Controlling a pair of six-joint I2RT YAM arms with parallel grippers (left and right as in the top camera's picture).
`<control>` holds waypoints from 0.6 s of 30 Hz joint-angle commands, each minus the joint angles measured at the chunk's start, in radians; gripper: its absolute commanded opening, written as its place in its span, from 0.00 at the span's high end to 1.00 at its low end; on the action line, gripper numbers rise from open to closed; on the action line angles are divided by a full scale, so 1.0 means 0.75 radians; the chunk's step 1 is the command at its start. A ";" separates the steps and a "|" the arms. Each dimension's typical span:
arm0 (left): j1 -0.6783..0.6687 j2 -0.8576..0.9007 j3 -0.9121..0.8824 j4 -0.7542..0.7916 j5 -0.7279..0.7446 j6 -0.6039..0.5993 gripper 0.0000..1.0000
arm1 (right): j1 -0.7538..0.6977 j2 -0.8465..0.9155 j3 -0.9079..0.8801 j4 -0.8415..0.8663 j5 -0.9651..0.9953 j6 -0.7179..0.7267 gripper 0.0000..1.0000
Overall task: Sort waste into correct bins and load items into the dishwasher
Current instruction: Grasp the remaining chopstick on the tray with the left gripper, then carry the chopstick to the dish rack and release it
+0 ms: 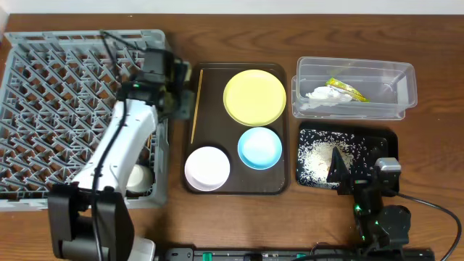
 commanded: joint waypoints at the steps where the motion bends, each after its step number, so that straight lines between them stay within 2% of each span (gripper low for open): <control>1: -0.038 0.077 -0.046 0.065 0.030 0.007 0.54 | -0.006 -0.006 -0.006 0.000 0.008 -0.019 0.01; 4: -0.042 0.174 -0.047 0.131 0.022 -0.030 0.56 | -0.006 -0.006 -0.006 0.000 0.008 -0.019 0.01; 8: -0.044 0.301 -0.047 0.208 0.023 -0.094 0.64 | -0.007 -0.006 -0.006 0.001 0.008 -0.019 0.01; 15: -0.064 0.433 -0.047 0.262 0.024 -0.094 0.64 | -0.006 -0.006 -0.006 0.001 0.008 -0.019 0.01; 18: -0.081 0.474 -0.047 0.256 0.030 -0.098 0.74 | -0.006 -0.006 -0.006 0.000 0.008 -0.019 0.01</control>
